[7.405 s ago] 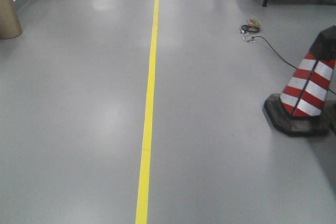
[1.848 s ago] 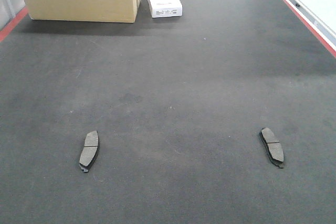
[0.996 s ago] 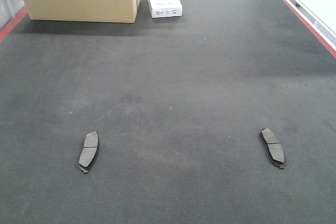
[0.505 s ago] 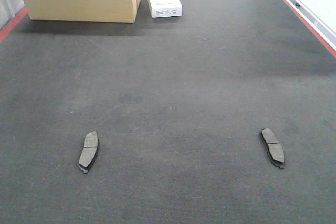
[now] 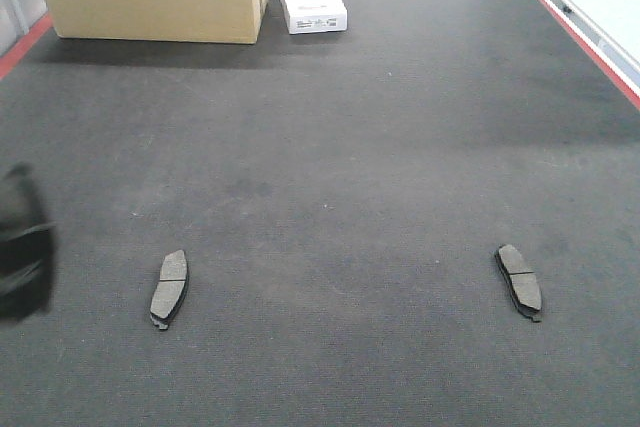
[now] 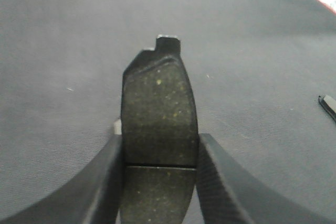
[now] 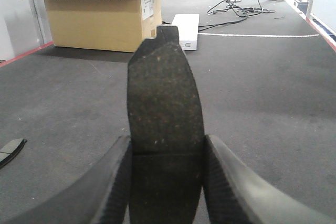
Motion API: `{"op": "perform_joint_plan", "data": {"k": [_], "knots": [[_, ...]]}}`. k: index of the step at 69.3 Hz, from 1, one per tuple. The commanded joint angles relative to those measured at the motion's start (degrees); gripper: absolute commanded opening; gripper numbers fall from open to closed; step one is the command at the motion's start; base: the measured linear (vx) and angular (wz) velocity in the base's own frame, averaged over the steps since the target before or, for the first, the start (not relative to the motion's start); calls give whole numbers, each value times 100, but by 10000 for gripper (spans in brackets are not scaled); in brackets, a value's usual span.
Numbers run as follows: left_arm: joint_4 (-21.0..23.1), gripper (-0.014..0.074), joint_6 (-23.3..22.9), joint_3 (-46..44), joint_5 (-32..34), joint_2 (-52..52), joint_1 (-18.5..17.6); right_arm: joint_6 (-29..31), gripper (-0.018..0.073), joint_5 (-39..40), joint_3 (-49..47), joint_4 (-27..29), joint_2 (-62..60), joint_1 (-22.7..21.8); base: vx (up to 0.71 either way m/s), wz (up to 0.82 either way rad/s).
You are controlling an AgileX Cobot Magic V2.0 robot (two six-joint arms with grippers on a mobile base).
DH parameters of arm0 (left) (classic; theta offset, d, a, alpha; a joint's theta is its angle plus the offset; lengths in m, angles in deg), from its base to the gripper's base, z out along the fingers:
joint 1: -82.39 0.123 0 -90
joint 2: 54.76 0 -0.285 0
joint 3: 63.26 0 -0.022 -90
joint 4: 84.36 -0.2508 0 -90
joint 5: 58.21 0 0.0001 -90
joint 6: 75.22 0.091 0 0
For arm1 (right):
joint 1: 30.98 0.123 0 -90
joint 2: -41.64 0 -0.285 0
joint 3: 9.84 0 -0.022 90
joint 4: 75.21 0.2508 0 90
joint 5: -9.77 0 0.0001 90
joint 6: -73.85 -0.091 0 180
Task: Move and align brake pads A on conveyor
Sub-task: 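Extend the left gripper over the belt beside the pad nearest it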
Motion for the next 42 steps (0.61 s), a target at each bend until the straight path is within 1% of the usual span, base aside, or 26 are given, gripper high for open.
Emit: {"op": "perform_joint_plan", "data": {"k": [1,10,23,33,42], "knots": [[163,-6,-47,-634,451,770,-16,48,-4,567,-159,-119,76,-22,0,0],[522,-6,-47,-1239,221,1916,-22,48,-4,567,-159,-119,76,-22,0,0],[837,-6,-35,-1890,174,3341,-22,48,-4,567,-159,-119,76,-22,0,0],[1085,-6,-35,-2287,108,4133,-22,48,-4,567,-159,-119,76,-22,0,0],[1421,-6,-35,-2644,22,4765,-46,48,-4,567,-159,-119,76,-22,0,0]]}}
